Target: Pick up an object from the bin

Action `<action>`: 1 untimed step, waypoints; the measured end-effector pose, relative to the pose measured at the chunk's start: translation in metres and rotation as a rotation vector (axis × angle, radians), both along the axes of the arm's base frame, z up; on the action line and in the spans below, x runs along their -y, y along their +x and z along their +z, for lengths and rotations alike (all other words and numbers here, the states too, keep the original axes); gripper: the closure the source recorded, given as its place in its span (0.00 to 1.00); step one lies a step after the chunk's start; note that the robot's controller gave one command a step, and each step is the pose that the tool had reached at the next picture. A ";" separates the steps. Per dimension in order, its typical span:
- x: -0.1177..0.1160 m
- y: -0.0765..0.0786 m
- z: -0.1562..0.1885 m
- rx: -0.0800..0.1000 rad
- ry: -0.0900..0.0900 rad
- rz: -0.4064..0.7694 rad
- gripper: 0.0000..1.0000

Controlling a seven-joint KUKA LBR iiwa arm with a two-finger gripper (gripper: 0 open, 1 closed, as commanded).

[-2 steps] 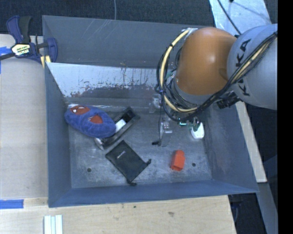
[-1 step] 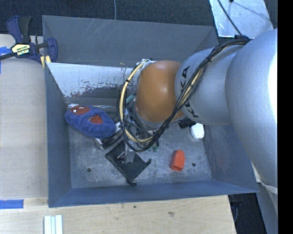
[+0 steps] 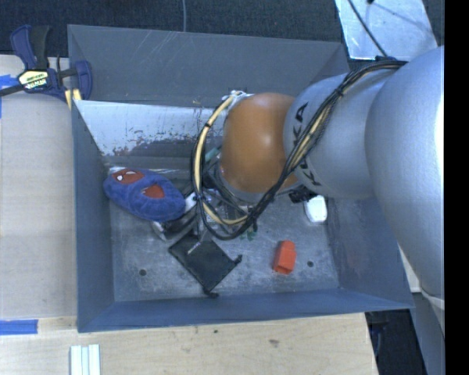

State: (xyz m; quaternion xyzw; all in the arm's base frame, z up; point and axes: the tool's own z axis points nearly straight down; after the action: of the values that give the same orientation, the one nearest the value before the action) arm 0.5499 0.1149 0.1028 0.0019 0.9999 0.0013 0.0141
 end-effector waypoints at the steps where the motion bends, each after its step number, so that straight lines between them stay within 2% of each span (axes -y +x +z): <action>1: -0.030 0.025 0.103 -0.015 0.000 0.029 1.00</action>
Offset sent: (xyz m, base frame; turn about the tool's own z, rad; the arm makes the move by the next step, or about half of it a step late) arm 0.0214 0.0289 0.0971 -0.0264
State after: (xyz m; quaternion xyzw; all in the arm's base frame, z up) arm 0.5746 0.1449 0.2057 -0.0127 0.9999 0.0016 0.0064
